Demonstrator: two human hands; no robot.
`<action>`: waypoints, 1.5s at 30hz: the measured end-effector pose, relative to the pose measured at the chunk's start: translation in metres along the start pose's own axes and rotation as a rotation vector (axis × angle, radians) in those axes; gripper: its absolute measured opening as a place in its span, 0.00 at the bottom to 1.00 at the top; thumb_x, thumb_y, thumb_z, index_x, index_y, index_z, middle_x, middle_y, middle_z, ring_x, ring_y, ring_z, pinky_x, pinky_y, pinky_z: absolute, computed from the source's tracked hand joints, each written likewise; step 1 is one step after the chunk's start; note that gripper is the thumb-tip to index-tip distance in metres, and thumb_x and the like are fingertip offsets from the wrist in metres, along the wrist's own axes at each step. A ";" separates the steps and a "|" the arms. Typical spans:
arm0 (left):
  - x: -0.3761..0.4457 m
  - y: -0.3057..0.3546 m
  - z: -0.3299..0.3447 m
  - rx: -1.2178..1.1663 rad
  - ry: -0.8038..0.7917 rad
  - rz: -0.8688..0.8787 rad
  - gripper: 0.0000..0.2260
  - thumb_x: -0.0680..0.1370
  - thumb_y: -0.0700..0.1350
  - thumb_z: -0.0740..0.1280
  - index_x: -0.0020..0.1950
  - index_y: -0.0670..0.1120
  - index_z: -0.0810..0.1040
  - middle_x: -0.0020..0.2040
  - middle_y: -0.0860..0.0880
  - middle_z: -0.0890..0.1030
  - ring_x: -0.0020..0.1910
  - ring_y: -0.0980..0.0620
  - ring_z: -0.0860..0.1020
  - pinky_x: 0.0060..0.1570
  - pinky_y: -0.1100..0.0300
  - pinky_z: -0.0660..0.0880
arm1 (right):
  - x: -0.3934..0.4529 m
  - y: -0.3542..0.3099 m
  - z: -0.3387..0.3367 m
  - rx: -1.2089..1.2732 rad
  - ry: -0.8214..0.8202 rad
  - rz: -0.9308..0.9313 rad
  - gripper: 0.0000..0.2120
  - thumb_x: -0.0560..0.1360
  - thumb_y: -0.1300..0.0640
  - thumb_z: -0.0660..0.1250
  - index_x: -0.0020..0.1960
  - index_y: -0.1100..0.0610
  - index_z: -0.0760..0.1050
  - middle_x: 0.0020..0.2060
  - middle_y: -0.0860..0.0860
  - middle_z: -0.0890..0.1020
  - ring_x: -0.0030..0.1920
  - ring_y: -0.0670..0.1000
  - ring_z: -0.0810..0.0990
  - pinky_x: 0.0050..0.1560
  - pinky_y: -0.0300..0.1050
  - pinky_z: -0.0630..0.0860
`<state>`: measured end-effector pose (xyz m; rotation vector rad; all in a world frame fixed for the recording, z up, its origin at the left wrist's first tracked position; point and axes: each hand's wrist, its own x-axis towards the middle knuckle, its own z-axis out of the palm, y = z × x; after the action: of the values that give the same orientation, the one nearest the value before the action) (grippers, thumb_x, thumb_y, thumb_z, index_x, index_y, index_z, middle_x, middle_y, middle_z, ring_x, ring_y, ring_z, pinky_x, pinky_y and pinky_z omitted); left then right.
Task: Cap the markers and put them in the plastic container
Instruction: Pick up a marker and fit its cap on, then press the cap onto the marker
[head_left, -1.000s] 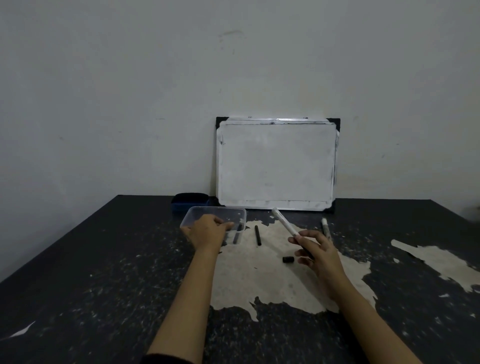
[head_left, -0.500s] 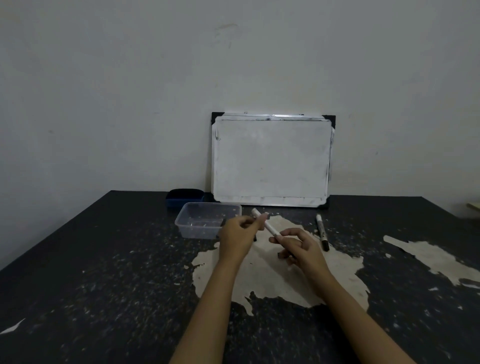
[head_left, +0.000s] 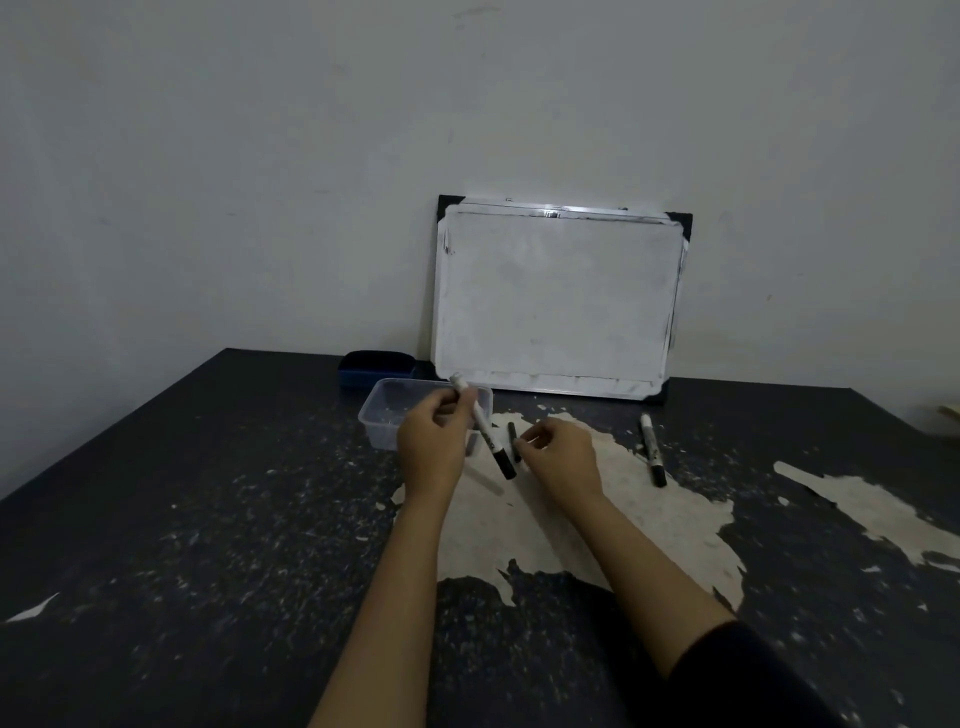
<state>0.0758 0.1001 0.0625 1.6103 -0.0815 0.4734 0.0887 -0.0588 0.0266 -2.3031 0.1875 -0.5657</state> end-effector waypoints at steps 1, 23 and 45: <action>0.000 0.000 -0.001 0.011 -0.002 0.010 0.07 0.78 0.52 0.67 0.49 0.50 0.80 0.40 0.55 0.81 0.41 0.58 0.80 0.36 0.69 0.75 | 0.002 -0.001 0.005 -0.027 -0.008 0.025 0.08 0.72 0.52 0.73 0.45 0.57 0.83 0.40 0.52 0.85 0.41 0.50 0.82 0.44 0.48 0.81; -0.013 -0.014 0.025 0.009 -0.360 -0.008 0.09 0.79 0.52 0.65 0.54 0.50 0.79 0.44 0.51 0.81 0.35 0.57 0.78 0.33 0.66 0.74 | -0.015 0.024 -0.076 0.564 -0.035 0.000 0.07 0.78 0.59 0.69 0.55 0.56 0.80 0.45 0.53 0.84 0.39 0.49 0.81 0.41 0.45 0.79; -0.024 -0.009 0.027 0.160 -0.557 0.043 0.06 0.77 0.54 0.67 0.48 0.54 0.81 0.43 0.53 0.82 0.37 0.52 0.79 0.39 0.60 0.77 | -0.021 0.029 -0.080 0.592 -0.109 -0.040 0.13 0.75 0.59 0.73 0.59 0.55 0.79 0.51 0.56 0.84 0.51 0.54 0.83 0.45 0.42 0.82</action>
<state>0.0640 0.0694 0.0457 1.8628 -0.5081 0.0517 0.0345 -0.1242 0.0490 -1.7566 -0.0739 -0.4398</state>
